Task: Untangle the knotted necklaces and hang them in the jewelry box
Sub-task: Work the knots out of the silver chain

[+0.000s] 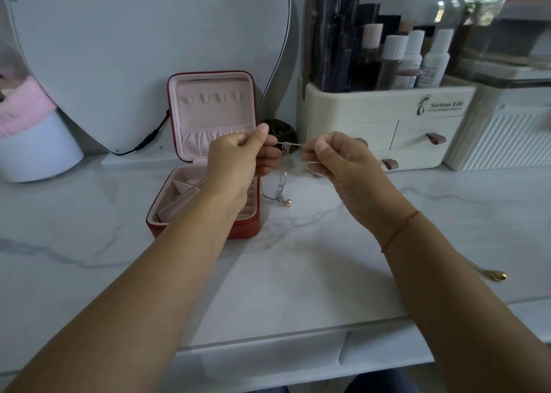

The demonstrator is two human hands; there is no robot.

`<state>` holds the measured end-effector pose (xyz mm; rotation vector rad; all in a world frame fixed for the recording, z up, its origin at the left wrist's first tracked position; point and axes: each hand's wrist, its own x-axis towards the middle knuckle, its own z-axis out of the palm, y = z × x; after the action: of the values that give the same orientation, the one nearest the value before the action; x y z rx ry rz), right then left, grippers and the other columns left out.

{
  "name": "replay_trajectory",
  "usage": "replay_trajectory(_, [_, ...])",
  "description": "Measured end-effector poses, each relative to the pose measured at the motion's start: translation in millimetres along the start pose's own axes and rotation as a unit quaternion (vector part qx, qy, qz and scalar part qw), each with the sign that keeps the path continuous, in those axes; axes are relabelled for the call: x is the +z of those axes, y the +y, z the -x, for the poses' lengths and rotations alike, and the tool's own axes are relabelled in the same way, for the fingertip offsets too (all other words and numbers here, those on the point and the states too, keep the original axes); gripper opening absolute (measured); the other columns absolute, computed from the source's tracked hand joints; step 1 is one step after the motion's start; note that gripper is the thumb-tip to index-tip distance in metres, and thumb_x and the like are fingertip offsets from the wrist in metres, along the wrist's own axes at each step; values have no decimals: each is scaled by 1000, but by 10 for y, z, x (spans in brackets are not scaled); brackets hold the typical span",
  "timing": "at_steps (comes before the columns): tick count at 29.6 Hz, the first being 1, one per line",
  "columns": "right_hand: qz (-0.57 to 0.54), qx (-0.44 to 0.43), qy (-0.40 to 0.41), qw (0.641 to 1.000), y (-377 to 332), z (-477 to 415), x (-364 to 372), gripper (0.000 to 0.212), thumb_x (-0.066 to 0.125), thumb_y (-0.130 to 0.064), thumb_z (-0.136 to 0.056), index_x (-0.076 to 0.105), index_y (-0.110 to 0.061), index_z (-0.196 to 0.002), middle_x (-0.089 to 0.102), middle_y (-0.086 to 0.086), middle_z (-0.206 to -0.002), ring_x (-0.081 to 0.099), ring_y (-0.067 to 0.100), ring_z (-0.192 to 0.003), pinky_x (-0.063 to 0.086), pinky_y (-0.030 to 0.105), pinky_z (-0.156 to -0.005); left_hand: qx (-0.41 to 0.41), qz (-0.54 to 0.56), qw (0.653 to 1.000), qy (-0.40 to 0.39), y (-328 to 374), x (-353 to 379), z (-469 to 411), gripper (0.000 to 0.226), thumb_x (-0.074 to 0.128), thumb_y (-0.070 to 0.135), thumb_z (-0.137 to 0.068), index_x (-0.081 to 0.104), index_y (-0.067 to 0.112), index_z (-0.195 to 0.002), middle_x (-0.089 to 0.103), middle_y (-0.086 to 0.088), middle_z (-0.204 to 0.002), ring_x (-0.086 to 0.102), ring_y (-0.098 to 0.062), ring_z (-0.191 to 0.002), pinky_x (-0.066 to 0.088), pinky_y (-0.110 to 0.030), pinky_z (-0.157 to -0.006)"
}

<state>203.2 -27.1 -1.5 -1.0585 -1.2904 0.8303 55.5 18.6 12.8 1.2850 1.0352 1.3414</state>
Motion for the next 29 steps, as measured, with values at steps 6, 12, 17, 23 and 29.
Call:
replay_trajectory(6, [-204,31,-18,978,-96,26,-1,21,31,-10,-103,45,-8,-88,63,13,-93,69,23,-87,54,37,-90,-21,20,999,-36,12,20,11,29,49,29,-99,63,10,-82,72,-4,-67,69,-15,-60,50,-19,-50])
replay_trajectory(12, [-227,31,73,971,-114,-12,-58,26,34,-11,-103,50,-12,-83,63,6,-86,61,17,-79,51,31,-81,-42,63,997,-23,9,-11,-51,32,41,28,-102,58,10,-81,71,-2,-63,69,-13,-60,50,-20,-54])
replay_trajectory(17, [-306,40,107,945,-77,-51,-143,23,30,-11,-104,47,-5,-89,63,14,-89,69,29,-88,56,41,-85,-66,99,993,17,33,-27,-80,35,28,30,-104,46,15,-77,69,-1,-57,68,-14,-53,48,-21,-51])
replay_trajectory(23, [-380,65,141,912,-38,-76,-226,25,31,-9,-103,43,-9,-82,60,9,-73,65,20,-63,58,34,-72,-109,209,967,91,99,-169,-210,37,33,28,-103,41,17,-69,58,3,-41,60,-12,-39,43,-19,-44])
replay_trajectory(29, [-401,94,223,884,-14,-99,-290,24,31,-9,-103,44,-8,-83,52,4,-65,54,14,-54,55,28,-61,-119,213,963,114,105,-330,-316,39,35,32,-102,44,19,-66,44,7,-37,42,-8,-31,31,-14,-40])
